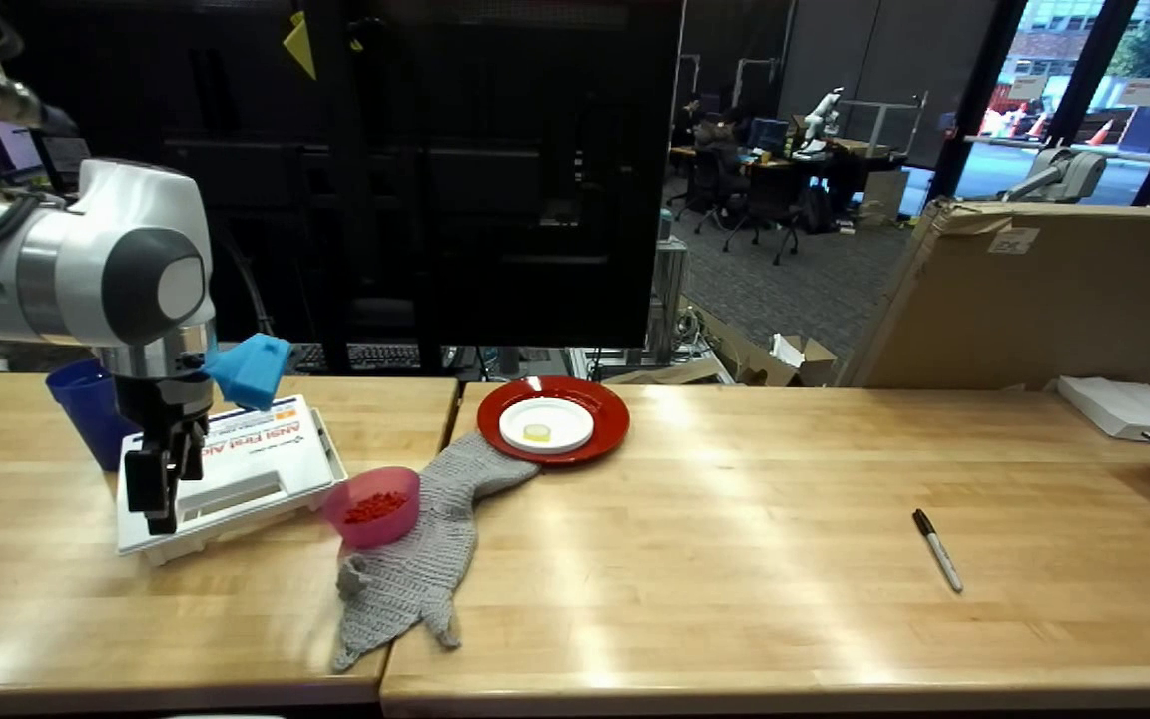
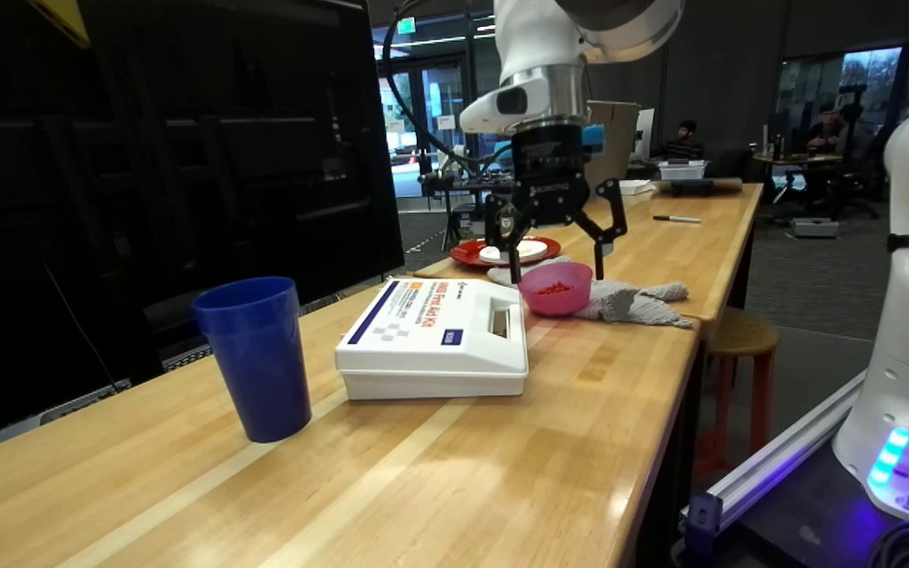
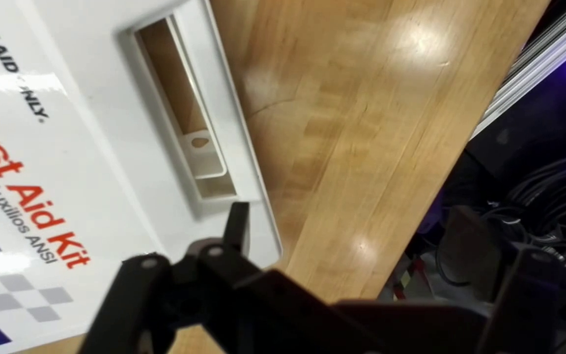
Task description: Remove the lid from the box
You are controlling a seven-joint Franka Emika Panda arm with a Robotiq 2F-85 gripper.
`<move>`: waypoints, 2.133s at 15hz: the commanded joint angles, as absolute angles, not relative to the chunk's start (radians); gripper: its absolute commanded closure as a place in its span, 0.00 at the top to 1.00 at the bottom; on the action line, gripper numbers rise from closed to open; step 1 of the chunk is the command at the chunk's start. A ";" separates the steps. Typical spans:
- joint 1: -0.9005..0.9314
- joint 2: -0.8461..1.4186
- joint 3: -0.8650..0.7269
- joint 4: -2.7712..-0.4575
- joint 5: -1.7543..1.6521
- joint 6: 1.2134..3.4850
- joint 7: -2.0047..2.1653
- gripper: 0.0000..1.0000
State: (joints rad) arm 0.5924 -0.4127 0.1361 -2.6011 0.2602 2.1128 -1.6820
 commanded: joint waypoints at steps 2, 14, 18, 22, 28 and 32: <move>0.568 -0.414 0.159 -2.598 0.270 2.108 -1.692 1.00; 0.557 -0.388 0.182 -2.600 0.263 2.111 -1.710 1.00; 0.554 -0.374 0.196 -2.597 0.252 2.114 -1.719 1.00; 0.549 -0.365 0.220 -2.602 0.220 2.147 -1.724 1.00; 0.523 -0.320 0.248 -2.605 0.113 2.266 -1.729 1.00; 0.505 -0.280 0.255 -2.613 0.082 2.322 -1.731 1.00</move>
